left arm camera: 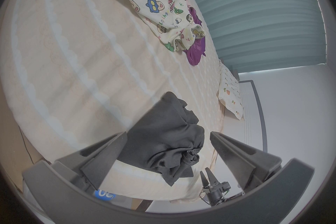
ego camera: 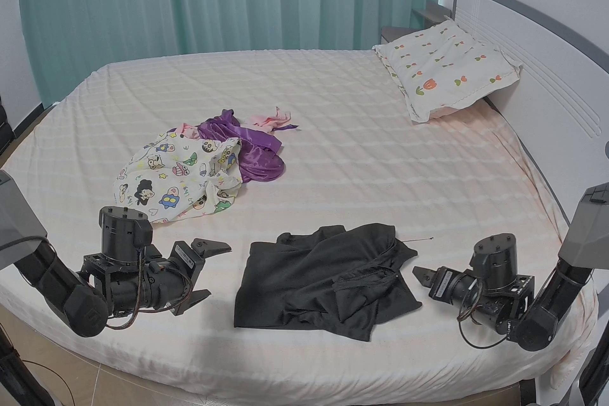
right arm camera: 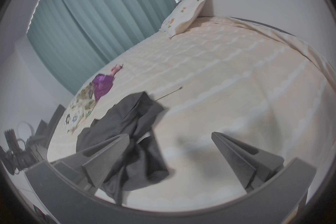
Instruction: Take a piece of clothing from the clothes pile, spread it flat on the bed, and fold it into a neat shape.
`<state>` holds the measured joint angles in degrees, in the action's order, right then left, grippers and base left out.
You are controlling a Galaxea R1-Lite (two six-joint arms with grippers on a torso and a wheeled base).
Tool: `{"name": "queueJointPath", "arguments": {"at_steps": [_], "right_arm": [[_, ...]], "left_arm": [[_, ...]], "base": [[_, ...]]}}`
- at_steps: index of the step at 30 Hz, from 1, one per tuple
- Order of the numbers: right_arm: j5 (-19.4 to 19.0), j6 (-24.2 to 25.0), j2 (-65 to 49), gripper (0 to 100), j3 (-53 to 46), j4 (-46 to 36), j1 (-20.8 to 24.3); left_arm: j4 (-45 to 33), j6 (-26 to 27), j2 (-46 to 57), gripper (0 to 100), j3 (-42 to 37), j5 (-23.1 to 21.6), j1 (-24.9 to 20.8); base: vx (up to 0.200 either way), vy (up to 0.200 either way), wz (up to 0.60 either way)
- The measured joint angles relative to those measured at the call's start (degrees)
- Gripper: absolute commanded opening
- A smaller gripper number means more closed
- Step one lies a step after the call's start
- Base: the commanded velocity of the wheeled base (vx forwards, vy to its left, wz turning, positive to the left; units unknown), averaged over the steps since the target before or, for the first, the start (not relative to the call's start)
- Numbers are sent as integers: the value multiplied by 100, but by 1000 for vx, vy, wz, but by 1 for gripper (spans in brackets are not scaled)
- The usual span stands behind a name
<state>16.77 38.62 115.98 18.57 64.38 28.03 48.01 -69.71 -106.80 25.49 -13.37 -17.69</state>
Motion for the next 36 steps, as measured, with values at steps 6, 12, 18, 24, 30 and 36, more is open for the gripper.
{"name": "queueJointPath", "arguments": {"at_steps": [6,12,18,24,30,36], "right_arm": [[284,-405,45,100,835,-877,621],[419,-817,171,100,1506,-1618,894],[664,-1241,372,100,1914,-2037,902],[950,-1527,599,100,2065,-2210,813],[1022,-1574,610,100,1847,-2193,395],[978,-1503,428,100,1276,-2144,22]], "left_arm": [[0,-6,-41,100,-30,-118,157],[73,5,-130,100,-57,-154,204],[361,32,-266,100,-122,-138,210],[499,43,-378,100,-162,-118,207],[510,49,-425,100,-193,-116,210],[514,55,-452,100,-199,-116,204]], "base": [[0,200,0],[0,67,0],[0,0,0],[0,0,0],[0,0,0],[0,0,0]]}}
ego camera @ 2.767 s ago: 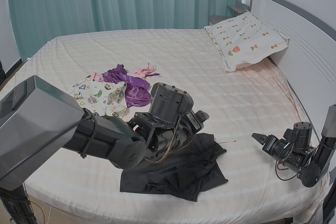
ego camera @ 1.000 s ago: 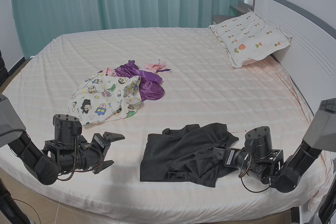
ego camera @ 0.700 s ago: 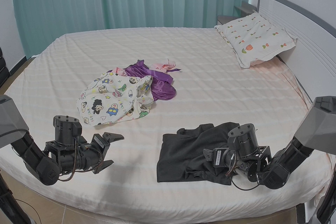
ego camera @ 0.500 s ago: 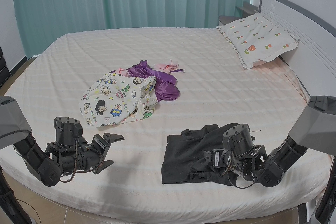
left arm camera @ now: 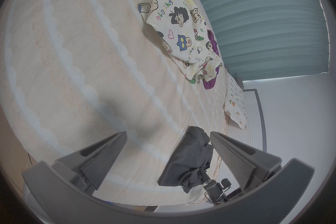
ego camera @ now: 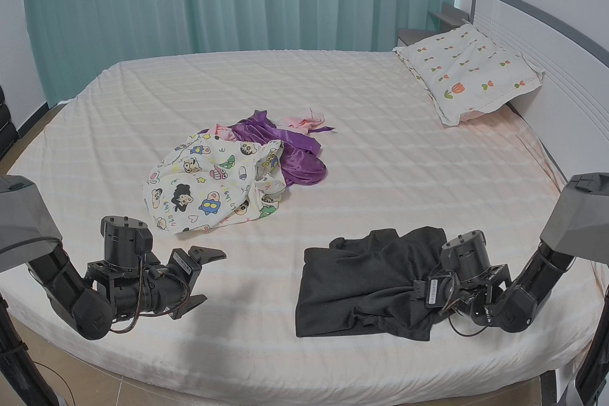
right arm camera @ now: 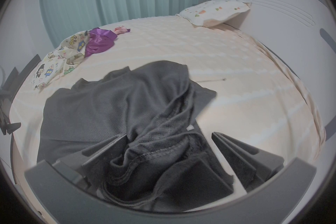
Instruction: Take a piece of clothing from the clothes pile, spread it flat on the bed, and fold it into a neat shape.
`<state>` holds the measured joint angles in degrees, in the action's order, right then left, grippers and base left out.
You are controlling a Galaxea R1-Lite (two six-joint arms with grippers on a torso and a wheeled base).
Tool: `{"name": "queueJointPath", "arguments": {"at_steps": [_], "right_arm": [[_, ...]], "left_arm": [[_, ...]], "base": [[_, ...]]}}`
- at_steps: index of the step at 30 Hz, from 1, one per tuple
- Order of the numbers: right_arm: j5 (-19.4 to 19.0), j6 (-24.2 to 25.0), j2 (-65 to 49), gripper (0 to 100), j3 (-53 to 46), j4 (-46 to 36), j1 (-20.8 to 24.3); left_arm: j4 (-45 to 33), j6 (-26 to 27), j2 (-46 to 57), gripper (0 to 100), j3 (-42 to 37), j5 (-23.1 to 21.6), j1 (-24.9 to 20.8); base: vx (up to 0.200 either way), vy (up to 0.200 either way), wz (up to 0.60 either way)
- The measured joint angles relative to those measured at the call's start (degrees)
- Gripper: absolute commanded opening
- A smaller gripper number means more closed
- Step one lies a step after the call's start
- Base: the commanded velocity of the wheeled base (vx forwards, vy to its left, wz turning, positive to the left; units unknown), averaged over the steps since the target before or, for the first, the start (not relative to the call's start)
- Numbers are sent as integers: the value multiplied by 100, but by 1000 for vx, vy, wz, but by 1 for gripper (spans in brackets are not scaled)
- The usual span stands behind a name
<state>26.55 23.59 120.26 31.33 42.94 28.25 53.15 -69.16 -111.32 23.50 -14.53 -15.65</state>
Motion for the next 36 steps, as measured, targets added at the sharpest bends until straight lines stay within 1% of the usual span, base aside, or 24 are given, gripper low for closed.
{"name": "queueJointPath", "arguments": {"at_steps": [3,7,10,14,16,19,24,27,32,36], "right_arm": [[-67,72,-223,100,-380,83,-195],[-343,194,-511,100,-790,215,-422],[-696,364,-684,100,-1036,375,-621],[-1339,866,-885,100,-1223,811,-755],[-1569,1007,-964,100,-1342,898,-802],[-1654,928,-1025,100,-1568,945,-848],[-1687,495,-984,100,-1852,997,-997],[-1659,252,-924,100,-1972,1033,-1204],[-1641,123,-948,100,-2197,1050,-1488],[-1720,148,-1125,100,-2302,1140,-1576]], "left_arm": [[0,0,-9,100,-2,-2,0],[0,0,-24,100,-5,-5,-11],[0,-1,-35,100,-5,-5,-13],[0,-4,-48,100,-5,-7,-20],[0,-9,-48,100,-5,-11,-22],[-2,-12,-55,100,-5,-11,-22],[0,-15,-59,100,-5,-16,-27],[0,-23,-59,100,-7,-16,-27],[-2,-23,-80,100,-7,-16,-24],[0,-23,-98,100,2,-13,-24]], "base": [[0,0,0],[0,0,0],[0,0,0],[0,0,0],[0,0,0],[0,0,0],[0,0,0],[0,0,0],[0,0,0],[0,0,0]]}}
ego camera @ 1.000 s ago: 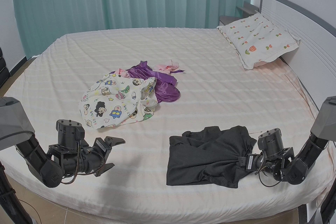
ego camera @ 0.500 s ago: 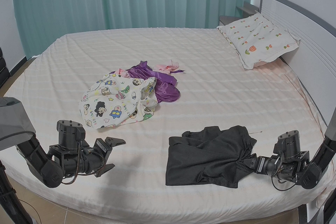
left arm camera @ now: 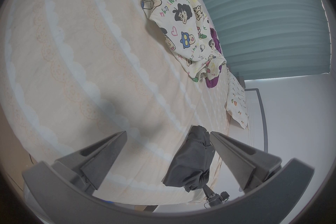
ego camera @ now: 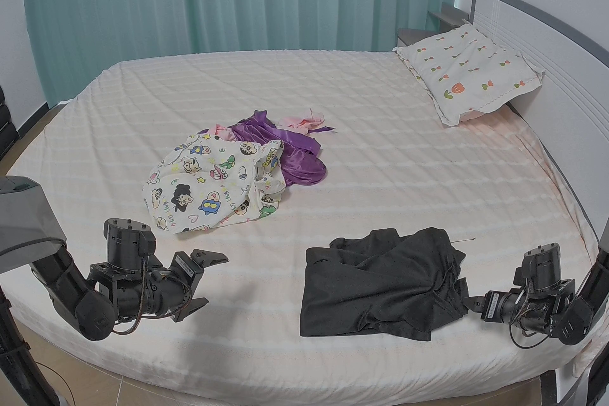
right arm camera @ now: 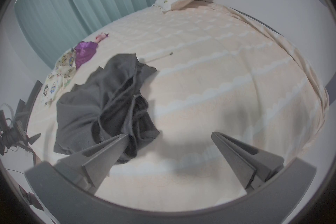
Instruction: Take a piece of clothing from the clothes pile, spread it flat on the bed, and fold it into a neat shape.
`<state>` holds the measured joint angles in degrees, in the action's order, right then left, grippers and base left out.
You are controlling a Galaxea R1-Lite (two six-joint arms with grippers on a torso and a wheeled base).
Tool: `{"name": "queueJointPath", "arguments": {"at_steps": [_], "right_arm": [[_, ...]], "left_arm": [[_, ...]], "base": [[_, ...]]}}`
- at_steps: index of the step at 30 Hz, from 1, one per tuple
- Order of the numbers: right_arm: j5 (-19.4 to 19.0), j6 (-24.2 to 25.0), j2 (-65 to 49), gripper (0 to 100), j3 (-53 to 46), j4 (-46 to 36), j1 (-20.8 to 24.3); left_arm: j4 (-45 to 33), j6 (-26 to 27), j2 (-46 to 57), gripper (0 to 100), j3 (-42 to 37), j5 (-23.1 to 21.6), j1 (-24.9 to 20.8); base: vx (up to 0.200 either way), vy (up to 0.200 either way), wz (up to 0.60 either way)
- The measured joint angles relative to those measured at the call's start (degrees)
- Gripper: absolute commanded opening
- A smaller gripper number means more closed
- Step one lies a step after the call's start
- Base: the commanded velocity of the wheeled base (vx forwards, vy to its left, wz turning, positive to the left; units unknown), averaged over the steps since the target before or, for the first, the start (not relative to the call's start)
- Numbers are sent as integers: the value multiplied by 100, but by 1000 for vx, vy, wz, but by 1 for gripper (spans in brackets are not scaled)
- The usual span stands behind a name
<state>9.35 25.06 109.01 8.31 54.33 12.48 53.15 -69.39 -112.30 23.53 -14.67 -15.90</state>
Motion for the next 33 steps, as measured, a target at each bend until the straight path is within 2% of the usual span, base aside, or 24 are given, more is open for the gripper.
{"name": "queueJointPath", "arguments": {"at_steps": [3,6,11,17,20,26,33], "right_arm": [[-82,22,-145,100,-2,93,68],[-77,68,-226,100,107,112,333],[57,151,-132,100,439,111,758],[255,204,336,100,656,150,947],[288,206,502,100,605,158,916],[283,158,562,100,276,169,575],[167,148,216,100,-124,174,243]], "left_arm": [[0,-5,-11,100,0,-5,-2],[0,-13,-16,100,-2,-6,-9],[-2,-18,-21,100,-18,-11,-13],[0,-13,-29,100,-22,-17,-17],[0,-13,-38,100,-21,-22,-13],[0,-16,-49,100,-21,-35,-13],[0,-18,-66,100,-22,-38,-15]], "base": [[0,0,0],[0,0,0],[0,0,0],[0,0,0],[0,0,0],[0,0,0],[0,0,0]]}}
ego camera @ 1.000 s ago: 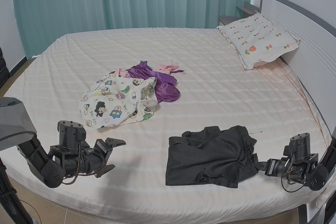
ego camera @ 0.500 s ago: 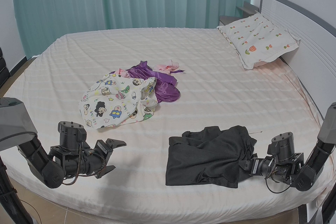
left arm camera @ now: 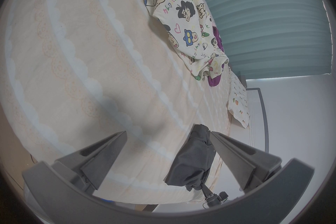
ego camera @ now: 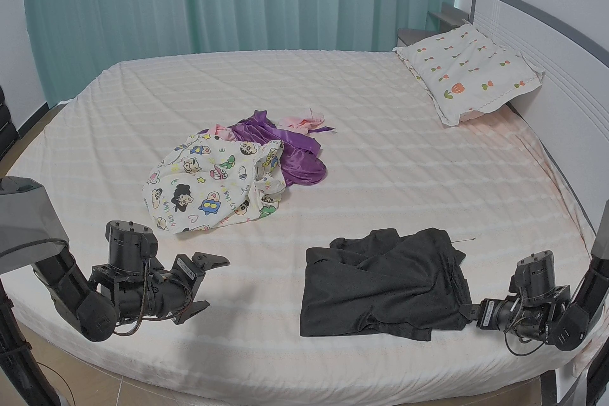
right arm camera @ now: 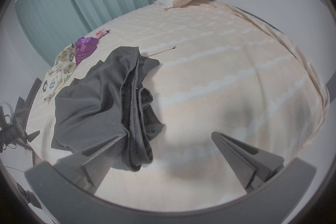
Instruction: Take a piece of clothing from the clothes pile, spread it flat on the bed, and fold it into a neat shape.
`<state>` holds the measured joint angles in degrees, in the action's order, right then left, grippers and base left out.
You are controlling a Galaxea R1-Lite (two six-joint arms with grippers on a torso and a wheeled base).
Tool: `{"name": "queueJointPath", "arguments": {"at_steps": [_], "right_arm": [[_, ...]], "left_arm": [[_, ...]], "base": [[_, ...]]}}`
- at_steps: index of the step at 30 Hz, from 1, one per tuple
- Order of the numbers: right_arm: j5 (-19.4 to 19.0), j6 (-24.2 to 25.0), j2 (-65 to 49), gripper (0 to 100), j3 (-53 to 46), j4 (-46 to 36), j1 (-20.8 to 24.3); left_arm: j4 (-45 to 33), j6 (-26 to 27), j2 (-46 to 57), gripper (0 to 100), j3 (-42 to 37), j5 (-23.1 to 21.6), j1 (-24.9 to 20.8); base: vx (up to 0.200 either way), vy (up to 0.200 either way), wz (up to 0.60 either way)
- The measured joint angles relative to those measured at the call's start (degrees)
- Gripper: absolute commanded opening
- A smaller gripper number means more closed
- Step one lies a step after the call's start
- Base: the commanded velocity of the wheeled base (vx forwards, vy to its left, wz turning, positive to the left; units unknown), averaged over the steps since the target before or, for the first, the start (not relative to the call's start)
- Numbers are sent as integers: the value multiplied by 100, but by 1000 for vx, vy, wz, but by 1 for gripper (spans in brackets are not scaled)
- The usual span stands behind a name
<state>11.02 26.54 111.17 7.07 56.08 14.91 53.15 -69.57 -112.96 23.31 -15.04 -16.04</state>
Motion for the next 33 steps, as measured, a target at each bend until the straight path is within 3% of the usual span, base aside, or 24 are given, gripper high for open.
{"name": "queueJointPath", "arguments": {"at_steps": [12,20,29,33], "right_arm": [[-372,-49,-802,100,-244,148,-265],[-848,247,-695,100,729,197,-339],[-1320,663,653,100,2489,206,-447],[-1723,751,1270,100,3201,200,-584]], "left_arm": [[0,0,-57,100,-2,2,-5],[0,-2,-88,100,-2,0,-10],[-2,-9,-171,100,1,0,-82],[0,-9,-223,100,6,10,-121]], "base": [[0,0,0],[0,0,0],[0,0,0],[0,0,0]]}}
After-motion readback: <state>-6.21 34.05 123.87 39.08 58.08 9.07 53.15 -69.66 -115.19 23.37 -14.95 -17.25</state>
